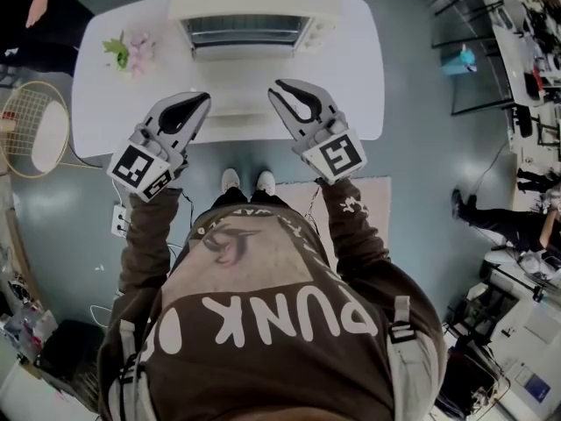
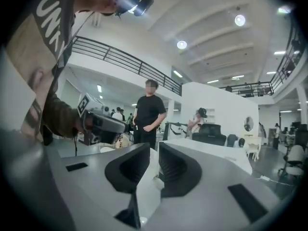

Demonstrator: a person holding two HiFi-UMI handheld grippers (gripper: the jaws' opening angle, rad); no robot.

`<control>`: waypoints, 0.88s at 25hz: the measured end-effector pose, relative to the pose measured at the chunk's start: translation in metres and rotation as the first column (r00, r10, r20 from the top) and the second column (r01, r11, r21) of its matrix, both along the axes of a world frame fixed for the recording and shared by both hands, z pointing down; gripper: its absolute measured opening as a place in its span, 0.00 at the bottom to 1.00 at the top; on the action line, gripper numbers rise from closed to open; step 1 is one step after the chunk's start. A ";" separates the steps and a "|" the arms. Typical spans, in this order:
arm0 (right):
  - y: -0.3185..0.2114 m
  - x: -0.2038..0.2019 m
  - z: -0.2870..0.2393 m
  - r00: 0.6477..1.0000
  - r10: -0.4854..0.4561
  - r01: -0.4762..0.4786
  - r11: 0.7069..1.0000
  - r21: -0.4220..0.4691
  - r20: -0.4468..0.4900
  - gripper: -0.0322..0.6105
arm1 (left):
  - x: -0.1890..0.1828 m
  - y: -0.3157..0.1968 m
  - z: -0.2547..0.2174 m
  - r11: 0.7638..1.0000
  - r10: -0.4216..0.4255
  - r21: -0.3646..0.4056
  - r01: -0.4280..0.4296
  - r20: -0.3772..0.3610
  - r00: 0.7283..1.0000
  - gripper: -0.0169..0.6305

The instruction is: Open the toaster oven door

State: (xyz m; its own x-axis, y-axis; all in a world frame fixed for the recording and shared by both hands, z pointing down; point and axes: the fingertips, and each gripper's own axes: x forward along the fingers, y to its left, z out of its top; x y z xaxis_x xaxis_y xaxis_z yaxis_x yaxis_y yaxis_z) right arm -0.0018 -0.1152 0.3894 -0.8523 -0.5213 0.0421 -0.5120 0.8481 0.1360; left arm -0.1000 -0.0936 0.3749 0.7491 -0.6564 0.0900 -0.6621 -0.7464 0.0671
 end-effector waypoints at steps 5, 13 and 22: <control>0.010 -0.013 -0.015 0.998 -0.064 0.064 0.998 0.027 -0.005 0.14 | 0.012 -0.005 -0.004 0.999 0.026 0.020 -0.026 0.007 1.000 0.04; 0.007 -0.012 -0.018 0.999 -0.049 0.050 0.998 0.038 -0.020 0.07 | 0.013 -0.005 -0.004 0.999 0.039 0.025 -0.039 0.011 0.999 0.04; 0.008 -0.015 -0.012 0.997 -0.056 0.058 0.998 0.038 -0.046 0.07 | 0.015 -0.007 -0.001 0.999 0.040 0.030 -0.040 0.008 0.999 0.04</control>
